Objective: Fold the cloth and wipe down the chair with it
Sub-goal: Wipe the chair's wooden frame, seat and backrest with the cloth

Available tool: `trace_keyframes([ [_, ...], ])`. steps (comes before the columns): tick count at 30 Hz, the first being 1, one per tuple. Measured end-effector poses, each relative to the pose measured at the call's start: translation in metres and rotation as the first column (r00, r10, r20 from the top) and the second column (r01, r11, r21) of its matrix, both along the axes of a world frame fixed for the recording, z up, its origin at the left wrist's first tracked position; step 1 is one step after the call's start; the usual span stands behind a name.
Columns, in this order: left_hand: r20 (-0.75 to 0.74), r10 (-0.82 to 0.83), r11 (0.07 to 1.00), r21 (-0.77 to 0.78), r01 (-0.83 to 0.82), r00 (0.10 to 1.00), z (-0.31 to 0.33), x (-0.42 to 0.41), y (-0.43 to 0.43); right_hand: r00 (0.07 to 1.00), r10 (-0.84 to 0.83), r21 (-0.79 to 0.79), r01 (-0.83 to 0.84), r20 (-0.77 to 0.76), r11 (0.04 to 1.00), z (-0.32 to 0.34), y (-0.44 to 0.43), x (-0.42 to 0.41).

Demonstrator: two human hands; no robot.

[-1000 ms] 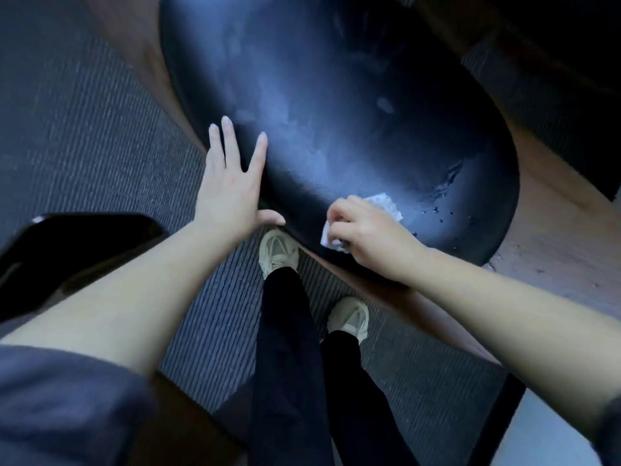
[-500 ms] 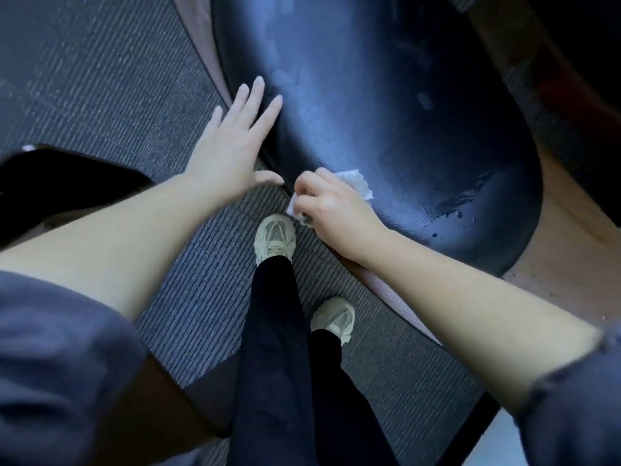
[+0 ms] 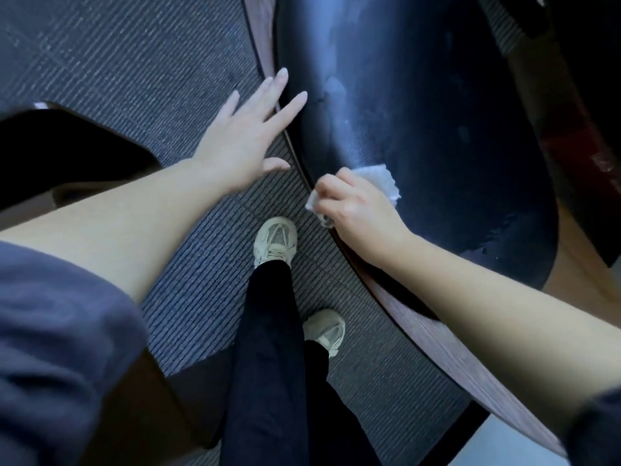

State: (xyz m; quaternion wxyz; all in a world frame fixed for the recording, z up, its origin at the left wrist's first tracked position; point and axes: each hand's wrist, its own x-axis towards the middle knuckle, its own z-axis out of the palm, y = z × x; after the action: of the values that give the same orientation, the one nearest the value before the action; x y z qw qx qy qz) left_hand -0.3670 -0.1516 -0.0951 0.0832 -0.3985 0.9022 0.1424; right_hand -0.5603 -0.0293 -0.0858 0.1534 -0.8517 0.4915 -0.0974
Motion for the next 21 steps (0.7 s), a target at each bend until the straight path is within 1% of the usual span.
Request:
trace_keyframes([
  [3,-0.012,-0.021,0.999,0.031,0.022,1.0,0.003,0.004,-0.004,0.999,0.042,0.092,-0.044,0.018,0.995,0.011,0.031,-0.016],
  [5,-0.02,-0.013,0.999,0.041,0.014,1.0,0.002,0.004,-0.004,0.995,0.095,0.08,-0.094,-0.006,0.992,0.011,0.013,-0.015],
  [7,-0.027,-0.014,0.999,0.048,0.015,1.0,0.0,0.003,-0.004,0.996,0.085,0.049,-0.085,0.014,0.995,0.005,-0.023,-0.001],
  [9,-0.033,-0.011,0.999,0.052,0.013,0.999,-0.002,0.004,-0.005,0.997,-0.053,0.016,0.052,0.062,0.999,0.001,-0.05,0.014],
  [10,-0.042,-0.01,0.998,0.056,0.013,0.999,-0.002,0.005,-0.007,0.987,-0.117,0.019,0.116,0.106,0.993,0.0,-0.051,0.015],
  [11,-0.055,-0.003,0.998,0.07,0.007,0.998,-0.001,0.006,-0.008,0.98,-0.144,0.027,0.142,0.141,0.99,0.0,-0.043,0.012],
  [13,-0.07,-0.002,0.996,0.086,0.008,0.998,0.001,0.009,-0.011,0.973,-0.157,0.101,0.142,0.169,0.985,0.004,-0.015,-0.001],
  [15,-0.047,-0.049,0.998,0.035,0.051,0.998,0.001,0.012,-0.012,0.968,-0.166,0.183,0.132,0.188,0.974,0.007,-0.003,-0.013],
  [16,-0.033,-0.063,0.998,-0.001,0.063,0.997,0.0,0.012,-0.013,0.961,-0.179,0.178,0.143,0.211,0.974,0.006,-0.013,-0.015],
  [17,-0.022,-0.052,0.998,-0.026,0.051,0.998,-0.001,0.011,-0.014,0.941,-0.231,0.154,0.198,0.248,0.968,0.005,-0.031,-0.014],
  [18,-0.013,-0.014,0.999,-0.034,0.014,1.0,-0.001,0.009,-0.016,0.902,-0.317,0.146,0.286,0.292,0.947,0.005,-0.052,-0.011],
  [20,0.006,0.076,0.997,-0.012,-0.076,0.997,-0.003,0.005,-0.021,0.799,-0.493,0.144,0.474,0.345,0.869,0.002,-0.089,-0.003],
  [21,0.02,0.097,0.995,-0.004,-0.097,0.995,-0.004,0.002,-0.023,0.765,-0.537,0.136,0.525,0.356,0.84,0.002,-0.096,0.001],
])
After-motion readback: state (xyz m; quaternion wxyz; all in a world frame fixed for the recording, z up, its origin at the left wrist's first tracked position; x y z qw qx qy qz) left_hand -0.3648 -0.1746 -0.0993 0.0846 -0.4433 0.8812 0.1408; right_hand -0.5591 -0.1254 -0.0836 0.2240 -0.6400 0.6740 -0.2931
